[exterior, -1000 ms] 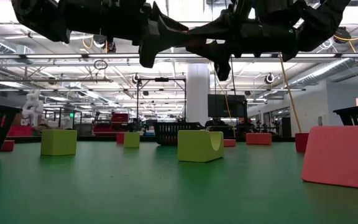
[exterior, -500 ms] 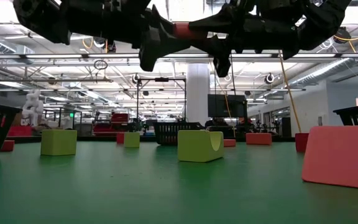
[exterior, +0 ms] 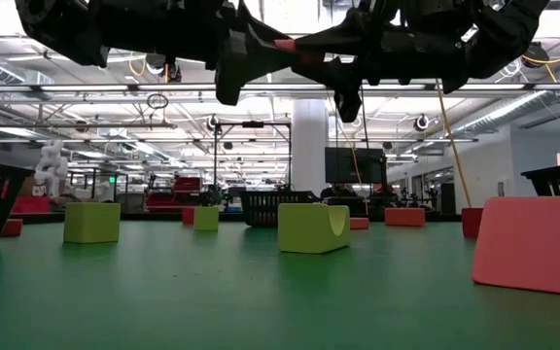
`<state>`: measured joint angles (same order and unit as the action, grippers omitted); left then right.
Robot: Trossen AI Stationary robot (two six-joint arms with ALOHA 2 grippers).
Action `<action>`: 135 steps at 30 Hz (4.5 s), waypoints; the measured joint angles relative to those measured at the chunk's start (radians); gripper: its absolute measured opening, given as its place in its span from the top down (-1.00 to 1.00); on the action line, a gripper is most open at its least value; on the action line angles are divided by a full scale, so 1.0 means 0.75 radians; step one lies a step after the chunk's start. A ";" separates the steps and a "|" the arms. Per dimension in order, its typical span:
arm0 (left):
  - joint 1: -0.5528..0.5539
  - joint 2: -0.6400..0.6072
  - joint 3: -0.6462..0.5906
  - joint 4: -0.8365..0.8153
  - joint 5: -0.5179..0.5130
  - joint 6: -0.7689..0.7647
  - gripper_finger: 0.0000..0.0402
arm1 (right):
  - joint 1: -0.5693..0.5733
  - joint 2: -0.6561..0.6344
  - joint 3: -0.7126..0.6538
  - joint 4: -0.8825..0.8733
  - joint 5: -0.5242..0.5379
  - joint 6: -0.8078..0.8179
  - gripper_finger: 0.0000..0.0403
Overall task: Sort & place blocks by color
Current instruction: Put the orange block into the bottom left black bin, then put the red block into the top black bin
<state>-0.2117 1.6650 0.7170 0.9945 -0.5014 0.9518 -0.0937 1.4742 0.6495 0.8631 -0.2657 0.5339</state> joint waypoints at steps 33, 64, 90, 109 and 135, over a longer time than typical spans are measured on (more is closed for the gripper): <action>-0.600 -0.559 0.001 -0.613 -0.949 -0.564 0.34 | -0.043 0.001 -0.001 -0.120 -0.003 -0.274 -0.56; -0.844 -0.825 0.001 -2.323 0.379 -3.062 0.34 | -0.119 0.001 -0.001 -0.149 -0.107 -0.241 -0.56; -0.431 -0.825 0.001 -2.634 0.321 -2.991 -0.72 | -0.122 0.001 -0.001 -0.223 -0.106 -0.313 -0.56; 0.087 -0.663 0.001 -2.635 0.680 -2.306 -0.40 | -0.234 0.000 -0.001 -0.270 -0.102 -0.450 -0.56; 0.087 -0.256 0.002 -2.543 0.751 -2.155 -0.40 | -0.245 0.000 -0.001 -0.381 -0.103 -0.450 -0.56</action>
<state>-0.1465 1.4732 0.7181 -0.9129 0.0618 -0.6647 -0.2775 1.4742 0.6487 0.5773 -0.3431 0.1963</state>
